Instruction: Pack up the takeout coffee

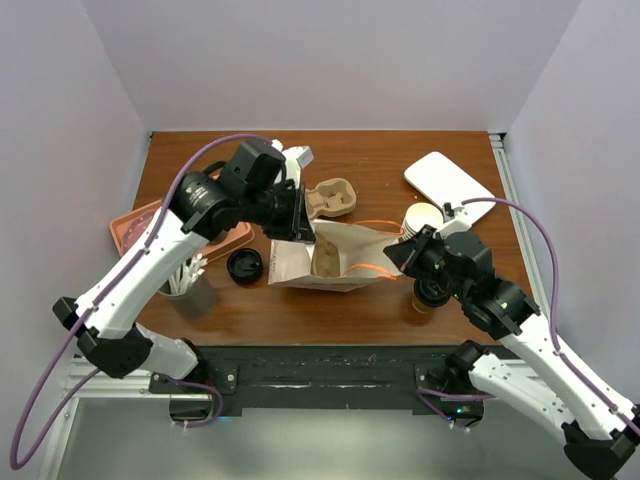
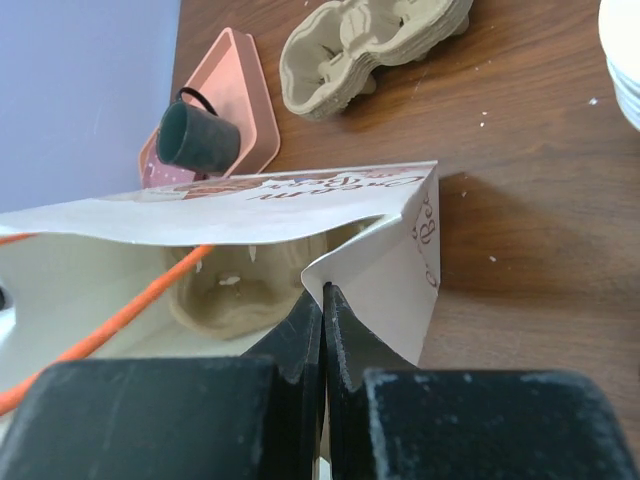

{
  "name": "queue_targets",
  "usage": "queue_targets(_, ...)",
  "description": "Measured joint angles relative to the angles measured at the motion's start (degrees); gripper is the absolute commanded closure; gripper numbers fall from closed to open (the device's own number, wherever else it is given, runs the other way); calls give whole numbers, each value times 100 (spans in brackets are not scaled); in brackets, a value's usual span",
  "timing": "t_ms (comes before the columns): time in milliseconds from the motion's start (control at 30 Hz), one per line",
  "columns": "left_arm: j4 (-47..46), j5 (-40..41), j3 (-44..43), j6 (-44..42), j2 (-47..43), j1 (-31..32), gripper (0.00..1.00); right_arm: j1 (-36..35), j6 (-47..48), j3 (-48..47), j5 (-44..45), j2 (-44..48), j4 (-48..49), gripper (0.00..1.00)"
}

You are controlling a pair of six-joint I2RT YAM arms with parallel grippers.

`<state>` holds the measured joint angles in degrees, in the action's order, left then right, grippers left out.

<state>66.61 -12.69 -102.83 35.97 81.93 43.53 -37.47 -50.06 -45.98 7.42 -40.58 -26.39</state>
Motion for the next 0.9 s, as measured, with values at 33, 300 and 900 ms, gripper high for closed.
queue_targets(33, -42, 9, 72, 2, -48, 26, 100, 0, 52, 37, 2, 66, 4, 100)
queue_targets(300, -476, -50, 1591, 131, -1036, 304, 100, -7, 118, 570, -85, 734, -7, 100)
queue_targets(900, -155, 581, -437, -61, -85, 299, 100, -4, 1084, -918, 249, 411, -726, 100)
